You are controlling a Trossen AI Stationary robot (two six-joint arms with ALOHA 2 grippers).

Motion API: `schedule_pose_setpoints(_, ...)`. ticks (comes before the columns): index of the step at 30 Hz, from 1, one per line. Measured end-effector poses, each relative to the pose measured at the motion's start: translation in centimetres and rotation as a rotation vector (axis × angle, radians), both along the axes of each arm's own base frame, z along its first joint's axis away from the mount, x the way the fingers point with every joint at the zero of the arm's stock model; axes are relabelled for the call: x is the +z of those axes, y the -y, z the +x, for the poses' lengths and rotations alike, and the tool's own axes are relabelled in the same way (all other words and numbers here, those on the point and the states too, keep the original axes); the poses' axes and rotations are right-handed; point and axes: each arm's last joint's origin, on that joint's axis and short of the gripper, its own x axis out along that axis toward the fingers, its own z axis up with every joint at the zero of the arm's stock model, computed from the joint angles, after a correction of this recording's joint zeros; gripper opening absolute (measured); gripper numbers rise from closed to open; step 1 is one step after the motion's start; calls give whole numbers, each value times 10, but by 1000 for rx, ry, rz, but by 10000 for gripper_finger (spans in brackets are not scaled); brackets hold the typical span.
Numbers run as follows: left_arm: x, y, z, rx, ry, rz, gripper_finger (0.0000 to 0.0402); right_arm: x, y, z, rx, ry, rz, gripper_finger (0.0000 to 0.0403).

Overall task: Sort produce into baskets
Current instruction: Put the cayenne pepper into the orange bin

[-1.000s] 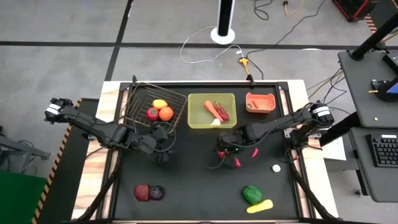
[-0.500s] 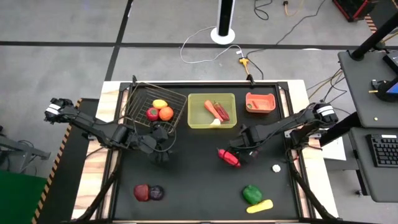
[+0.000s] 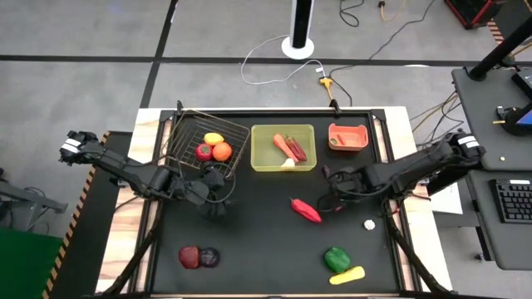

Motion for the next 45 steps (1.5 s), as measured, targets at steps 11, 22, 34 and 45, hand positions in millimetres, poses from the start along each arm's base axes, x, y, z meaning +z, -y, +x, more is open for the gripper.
schedule_pose_setpoints(11, 0, -1, 0, -5, -1, 46, 336, -24, -9, 6, 0, -39, 45, 233)
schedule_pose_setpoints(22, 0, -1, 0, -6, -1, 47, 336, -45, -12, 15, 17, -111, 25, 230)
schedule_pose_setpoints(34, 0, -1, 0, 12, 3, 63, 336, -45, -12, 17, 21, -94, 29, 131)
schedule_pose_setpoints(45, 0, -1, 0, 13, 3, 62, 336, -44, -12, 16, 49, -94, 26, 51)
